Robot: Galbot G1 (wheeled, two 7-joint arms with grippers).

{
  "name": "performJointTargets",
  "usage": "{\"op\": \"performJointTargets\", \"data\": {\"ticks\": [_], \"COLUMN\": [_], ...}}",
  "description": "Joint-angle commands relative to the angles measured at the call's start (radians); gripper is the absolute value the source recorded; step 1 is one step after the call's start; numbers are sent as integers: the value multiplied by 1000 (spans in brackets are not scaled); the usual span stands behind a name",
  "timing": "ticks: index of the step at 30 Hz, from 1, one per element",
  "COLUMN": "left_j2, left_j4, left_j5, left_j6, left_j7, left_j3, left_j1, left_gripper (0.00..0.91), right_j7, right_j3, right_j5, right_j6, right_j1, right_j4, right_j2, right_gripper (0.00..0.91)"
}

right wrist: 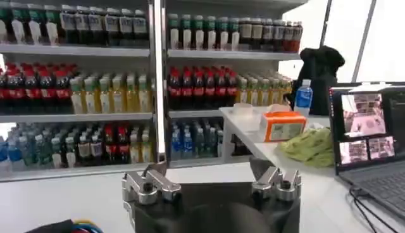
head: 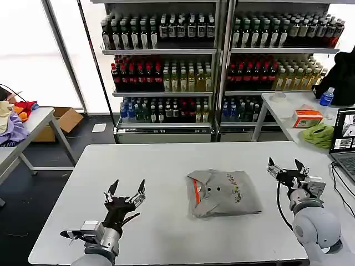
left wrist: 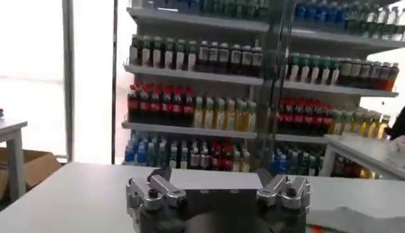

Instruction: Fold and organize the clothes.

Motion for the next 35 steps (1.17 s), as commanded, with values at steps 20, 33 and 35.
{"op": "performJointTargets", "data": {"ticks": [20,33,35], "left_j2": [-16,-32,-30], "left_j4": [-14,-42,-43], "left_j5": [88,90,89], "left_j6": [15,12,11], "left_j7": [59,45,44], "left_j3": [-3,-5,-8], "left_j1": [39,66,68], "left_gripper": [907,907,907], "right_j7": [-2,-34,-42], "right_j3": [40,67,67], "right_j5": [-2,-41,-37], "right_j6": [5,17,14], "right_j1": [-45,-79,-92], "right_j4": [28,48,52], "right_j2": [4,2,-6], "right_gripper": [907,907,907]}}
